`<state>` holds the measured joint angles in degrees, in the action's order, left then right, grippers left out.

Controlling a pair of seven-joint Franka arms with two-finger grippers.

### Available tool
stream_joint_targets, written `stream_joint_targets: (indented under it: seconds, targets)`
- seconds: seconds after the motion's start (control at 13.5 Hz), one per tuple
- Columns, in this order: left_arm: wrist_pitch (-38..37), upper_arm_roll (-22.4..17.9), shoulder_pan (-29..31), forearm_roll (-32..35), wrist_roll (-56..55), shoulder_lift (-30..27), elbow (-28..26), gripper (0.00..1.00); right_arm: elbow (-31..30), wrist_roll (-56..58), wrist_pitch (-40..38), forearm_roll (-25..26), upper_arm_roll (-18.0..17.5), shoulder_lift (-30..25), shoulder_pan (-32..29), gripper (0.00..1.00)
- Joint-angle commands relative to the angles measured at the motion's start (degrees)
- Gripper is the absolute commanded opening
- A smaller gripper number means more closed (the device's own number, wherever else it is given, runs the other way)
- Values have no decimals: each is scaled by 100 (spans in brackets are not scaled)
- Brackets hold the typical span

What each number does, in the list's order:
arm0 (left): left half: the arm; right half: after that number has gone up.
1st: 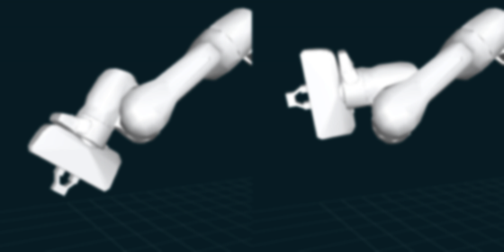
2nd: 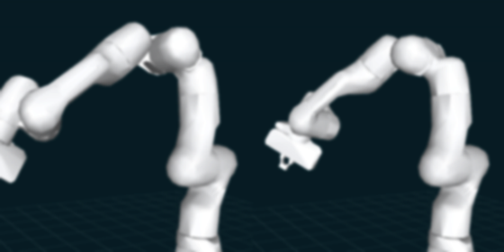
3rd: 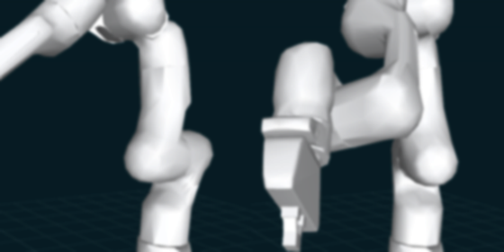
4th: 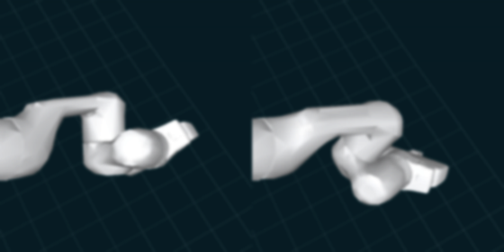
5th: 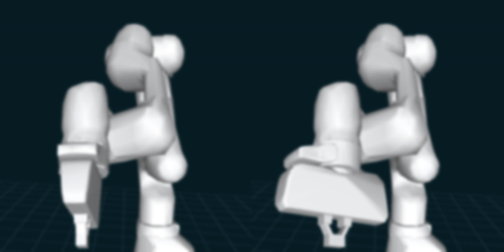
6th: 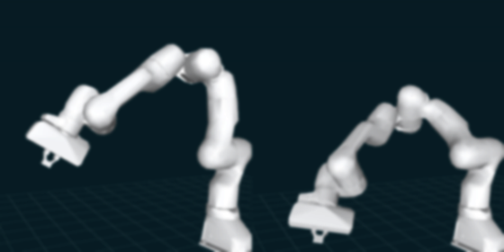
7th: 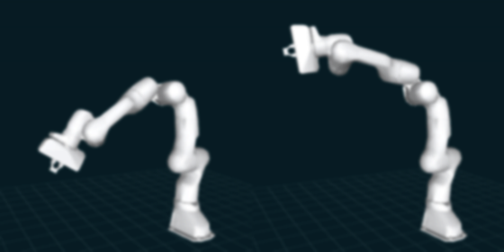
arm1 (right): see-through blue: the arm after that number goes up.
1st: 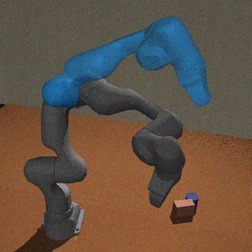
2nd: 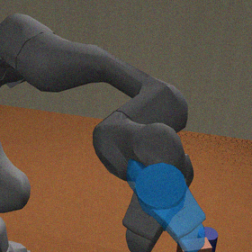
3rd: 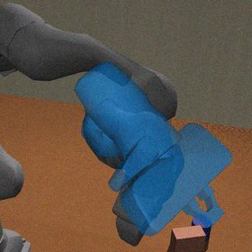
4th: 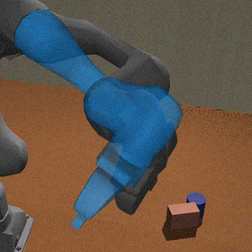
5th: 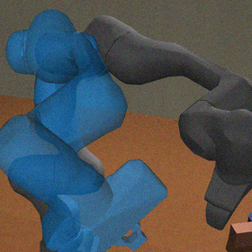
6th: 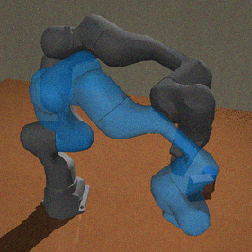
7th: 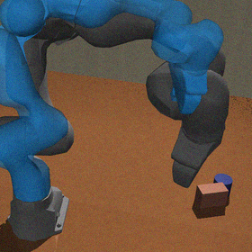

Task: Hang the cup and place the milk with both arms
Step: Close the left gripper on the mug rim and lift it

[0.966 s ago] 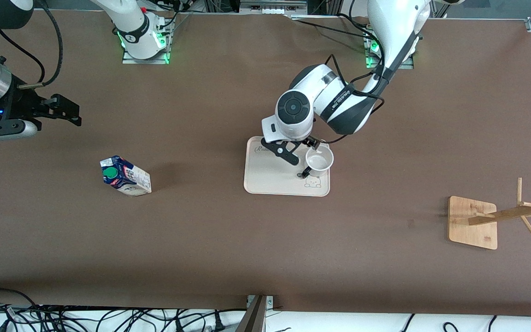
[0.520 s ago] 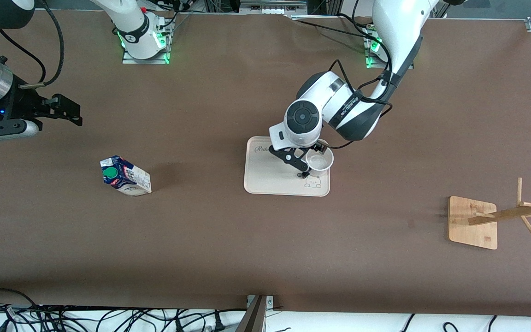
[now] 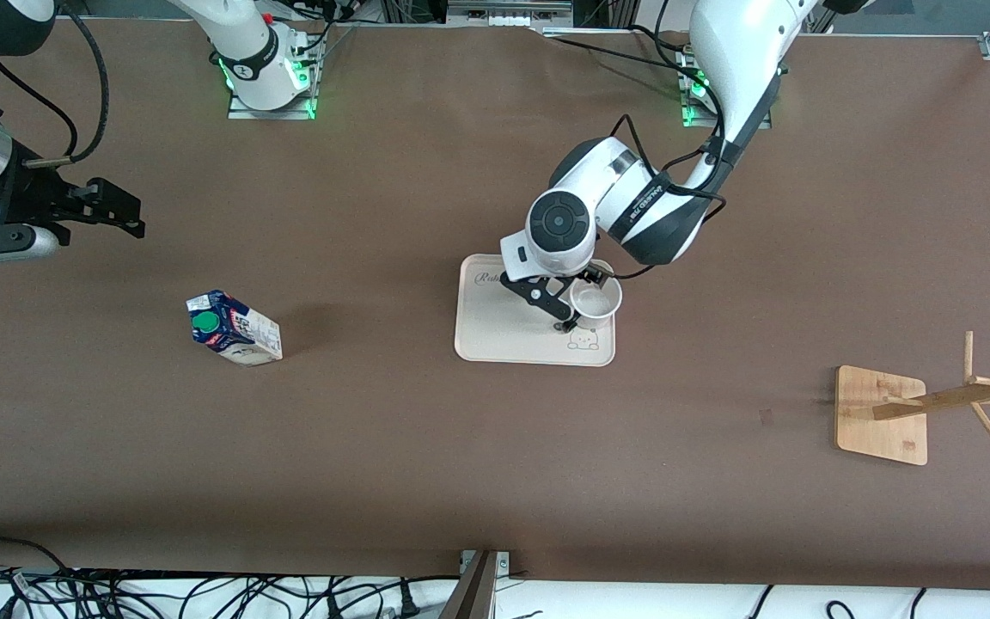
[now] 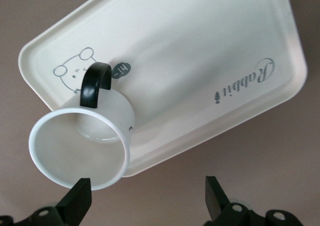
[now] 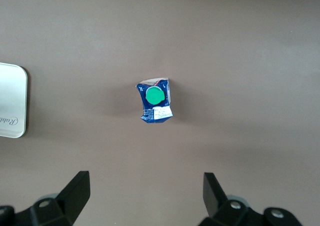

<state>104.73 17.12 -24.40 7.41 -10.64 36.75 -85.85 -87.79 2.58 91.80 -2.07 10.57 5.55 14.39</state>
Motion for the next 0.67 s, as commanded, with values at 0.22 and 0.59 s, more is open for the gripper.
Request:
stream_joint_targets:
  seconds: [0.22, 0.59]
  targets:
    - [-32, 2, -153, 910, 71, 271, 209, 100, 25, 14, 23, 110, -29, 17, -24, 100]
    - [-23, 2, -302, 1287, 9, 447, 200, 100, 16, 5, 58, 102, -29, 17, -24, 100]
